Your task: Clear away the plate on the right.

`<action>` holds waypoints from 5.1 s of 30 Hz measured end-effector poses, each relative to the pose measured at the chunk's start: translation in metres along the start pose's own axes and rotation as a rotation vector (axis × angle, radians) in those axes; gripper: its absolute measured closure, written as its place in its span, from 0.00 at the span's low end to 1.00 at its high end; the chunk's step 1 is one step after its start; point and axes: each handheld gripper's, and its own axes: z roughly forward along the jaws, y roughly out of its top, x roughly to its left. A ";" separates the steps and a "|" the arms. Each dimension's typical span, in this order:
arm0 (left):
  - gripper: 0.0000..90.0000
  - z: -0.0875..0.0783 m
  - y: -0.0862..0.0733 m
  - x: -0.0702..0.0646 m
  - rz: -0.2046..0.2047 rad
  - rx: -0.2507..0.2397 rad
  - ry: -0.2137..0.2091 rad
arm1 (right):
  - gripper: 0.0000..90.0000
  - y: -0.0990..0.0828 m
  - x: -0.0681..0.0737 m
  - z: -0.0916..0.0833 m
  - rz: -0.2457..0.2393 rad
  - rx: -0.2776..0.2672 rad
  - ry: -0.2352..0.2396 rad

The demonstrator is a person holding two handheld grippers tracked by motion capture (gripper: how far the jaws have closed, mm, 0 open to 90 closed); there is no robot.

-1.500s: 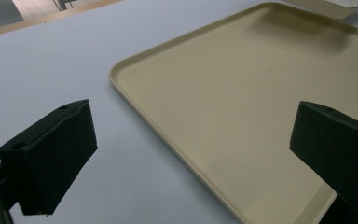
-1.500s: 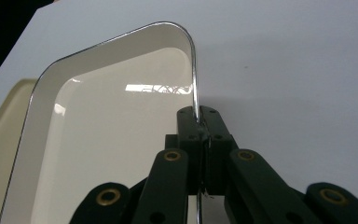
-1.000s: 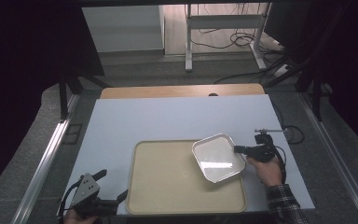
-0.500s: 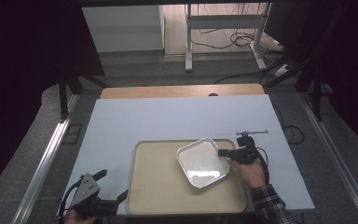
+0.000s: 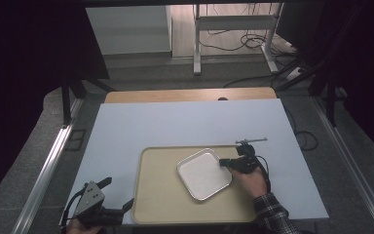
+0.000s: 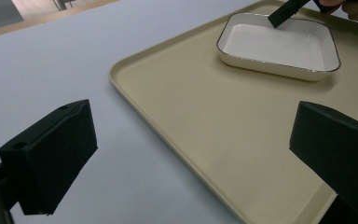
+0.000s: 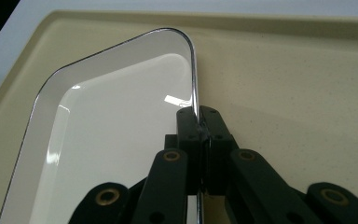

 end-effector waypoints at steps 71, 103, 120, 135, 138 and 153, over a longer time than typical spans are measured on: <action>0.00 0.000 0.000 -0.001 0.009 0.003 0.004 | 1.00 -0.064 0.096 -0.002 -0.527 0.057 0.117; 0.00 0.001 0.000 -0.001 0.011 0.004 0.005 | 1.00 -0.046 0.099 0.022 -0.517 0.029 0.131; 0.00 0.000 0.000 -0.001 0.009 0.003 0.004 | 0.91 -0.048 0.106 0.017 -0.531 0.025 0.143; 0.00 0.000 0.000 -0.001 0.005 0.000 0.002 | 0.76 -0.046 0.105 0.002 -0.537 -0.017 0.114; 0.00 0.000 0.000 -0.001 0.006 0.000 0.002 | 0.74 -0.045 0.103 -0.003 -0.537 -0.031 0.106; 0.00 0.000 0.000 -0.001 0.005 -0.001 0.002 | 0.59 -0.043 0.098 -0.016 -0.544 -0.057 0.073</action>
